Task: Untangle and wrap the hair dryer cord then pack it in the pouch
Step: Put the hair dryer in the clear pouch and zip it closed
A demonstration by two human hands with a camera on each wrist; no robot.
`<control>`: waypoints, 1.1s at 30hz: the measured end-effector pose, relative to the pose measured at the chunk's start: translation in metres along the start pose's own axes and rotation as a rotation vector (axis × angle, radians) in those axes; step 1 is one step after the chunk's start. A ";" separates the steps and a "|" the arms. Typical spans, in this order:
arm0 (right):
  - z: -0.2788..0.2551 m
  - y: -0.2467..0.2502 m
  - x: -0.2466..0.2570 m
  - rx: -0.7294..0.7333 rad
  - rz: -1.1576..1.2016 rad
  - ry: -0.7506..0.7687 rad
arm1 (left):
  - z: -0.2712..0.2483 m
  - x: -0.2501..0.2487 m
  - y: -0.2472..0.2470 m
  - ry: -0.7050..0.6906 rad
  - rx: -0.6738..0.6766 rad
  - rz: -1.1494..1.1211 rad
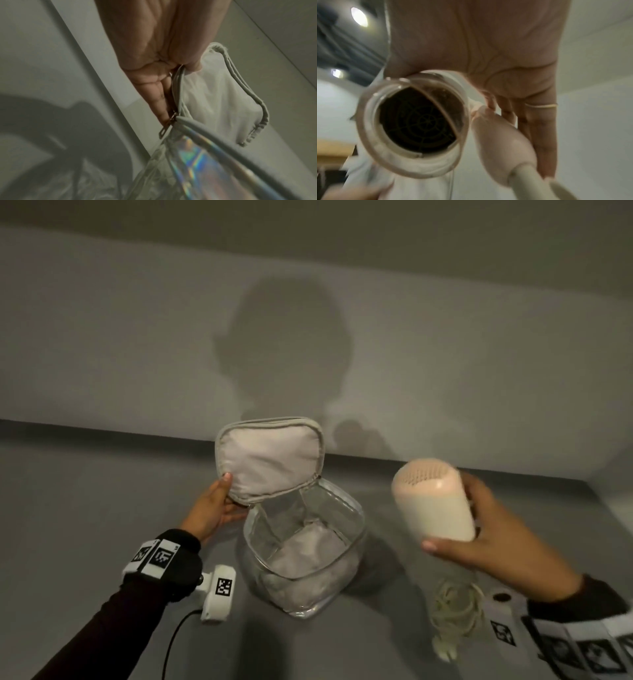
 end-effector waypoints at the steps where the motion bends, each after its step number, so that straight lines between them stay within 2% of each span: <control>1: 0.000 0.019 0.014 -0.064 0.068 0.023 | 0.002 -0.002 -0.002 -0.001 -0.003 0.005; 5: 0.006 0.075 0.065 -0.290 0.357 0.190 | 0.006 -0.006 -0.012 0.006 -0.007 0.026; 10: 0.025 0.078 0.116 -0.352 0.614 0.388 | 0.006 -0.006 -0.018 0.011 0.004 0.038; 12: 0.036 0.064 0.118 -0.360 0.663 0.388 | 0.004 -0.006 -0.018 0.015 0.004 0.035; 17: 0.061 0.004 0.070 -0.379 0.727 0.217 | -0.002 -0.006 -0.021 0.020 0.012 0.030; 21: 0.067 -0.046 0.034 -0.278 0.615 0.141 | -0.005 -0.006 -0.022 0.022 0.006 0.032; 26: 0.069 -0.121 0.004 0.031 0.427 0.148 | -0.005 -0.005 -0.021 0.028 -0.011 0.067; 31: 0.076 -0.182 -0.014 0.247 -0.174 0.127 | -0.007 -0.005 -0.031 0.018 0.030 0.097; 33: 0.079 -0.203 -0.019 0.350 -0.311 0.057 | -0.008 -0.005 -0.035 0.019 0.039 0.116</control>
Point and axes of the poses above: each hand's wrist, its own z-axis towards the middle knuckle, its own y-axis out of the back of the hand, x = y × z, the point moved 10 cm from there along z, towards the middle knuckle, and after that the axes turned 8 degrees about y, right-handed, at the moved point
